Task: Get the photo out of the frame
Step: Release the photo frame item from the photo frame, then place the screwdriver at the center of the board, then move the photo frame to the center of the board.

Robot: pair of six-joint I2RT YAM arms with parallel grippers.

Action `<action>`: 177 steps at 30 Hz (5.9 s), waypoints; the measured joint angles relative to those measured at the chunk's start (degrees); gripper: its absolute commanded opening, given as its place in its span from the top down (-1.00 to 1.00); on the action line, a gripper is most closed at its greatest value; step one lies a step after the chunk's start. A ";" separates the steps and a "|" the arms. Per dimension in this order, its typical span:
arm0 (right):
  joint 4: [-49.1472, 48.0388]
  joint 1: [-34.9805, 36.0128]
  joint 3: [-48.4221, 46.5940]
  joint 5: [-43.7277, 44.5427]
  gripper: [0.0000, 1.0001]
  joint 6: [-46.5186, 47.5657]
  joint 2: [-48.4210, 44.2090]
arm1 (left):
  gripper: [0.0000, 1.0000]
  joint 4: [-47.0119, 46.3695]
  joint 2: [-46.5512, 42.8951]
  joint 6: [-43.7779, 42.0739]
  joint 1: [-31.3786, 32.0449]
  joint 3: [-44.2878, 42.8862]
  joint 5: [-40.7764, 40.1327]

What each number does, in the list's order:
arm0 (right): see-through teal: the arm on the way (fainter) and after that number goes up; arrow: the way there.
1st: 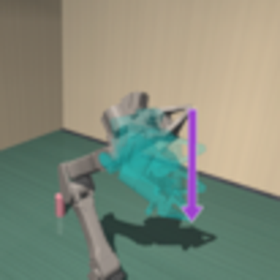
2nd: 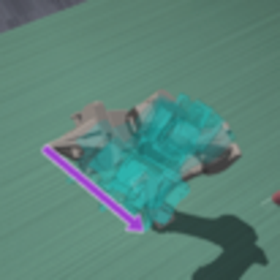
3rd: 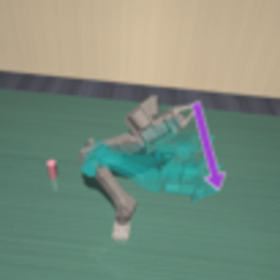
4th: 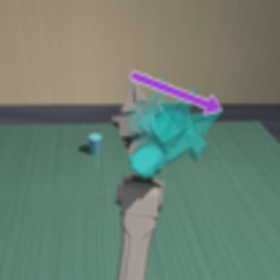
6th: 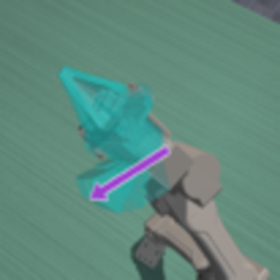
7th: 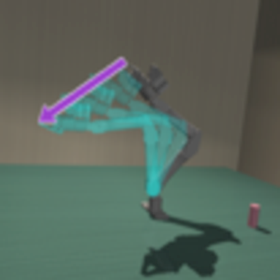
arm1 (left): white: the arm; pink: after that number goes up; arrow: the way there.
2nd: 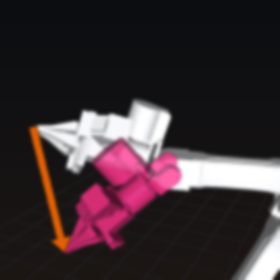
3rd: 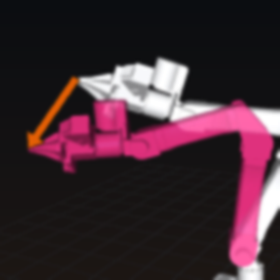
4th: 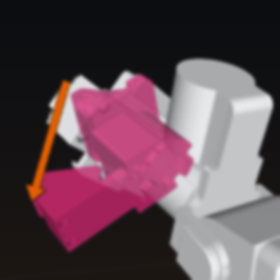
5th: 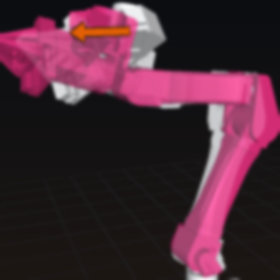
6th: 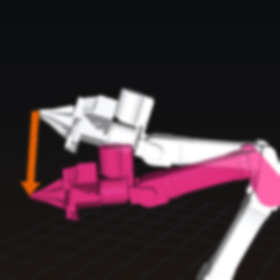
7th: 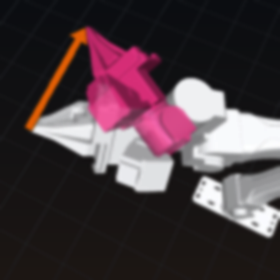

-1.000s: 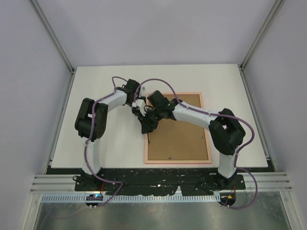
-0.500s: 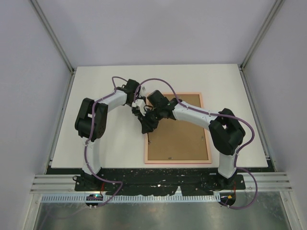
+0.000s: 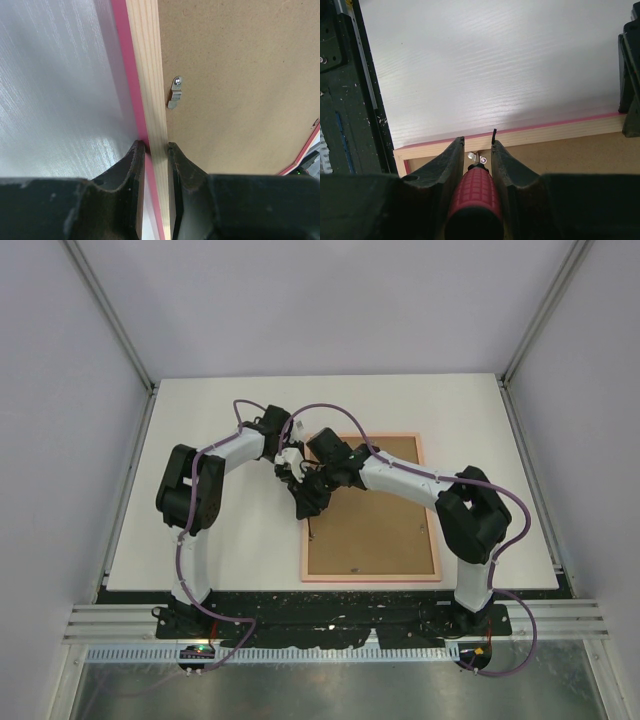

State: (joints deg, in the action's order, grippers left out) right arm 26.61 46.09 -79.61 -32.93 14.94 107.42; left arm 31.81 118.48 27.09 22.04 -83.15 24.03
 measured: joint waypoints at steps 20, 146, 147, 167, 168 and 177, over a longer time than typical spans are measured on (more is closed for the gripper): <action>4.98 0.00 -2.58 -3.19 0.84 2.75 1.38 | 0.79 0.00 0.00 0.02 0.02 0.00 -0.04; 12.90 -58.25 -7.04 27.54 -0.24 -1.07 8.39 | 0.72 -0.09 0.00 0.98 -0.22 0.02 -0.26; 12.85 -58.12 -6.82 27.65 -0.25 -0.76 7.41 | 0.68 -0.09 0.00 0.98 -0.22 0.02 -0.26; 19.06 -25.73 14.03 18.69 -0.25 20.00 -27.02 | -0.24 -0.39 -0.74 -0.28 -2.43 0.02 1.22; 19.82 -22.86 15.08 18.08 -0.25 20.59 -28.06 | -0.28 -0.04 -0.96 -0.96 -2.78 -0.04 1.07; 22.36 -6.84 24.30 18.10 -0.25 21.20 -32.09 | -0.82 4.13 -8.74 -11.74 -9.27 -0.28 0.44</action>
State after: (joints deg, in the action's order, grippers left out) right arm 48.97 39.24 -55.31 -14.83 36.14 75.33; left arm 35.94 109.73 15.35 12.78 -83.44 24.47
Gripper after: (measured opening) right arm 0.623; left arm 0.895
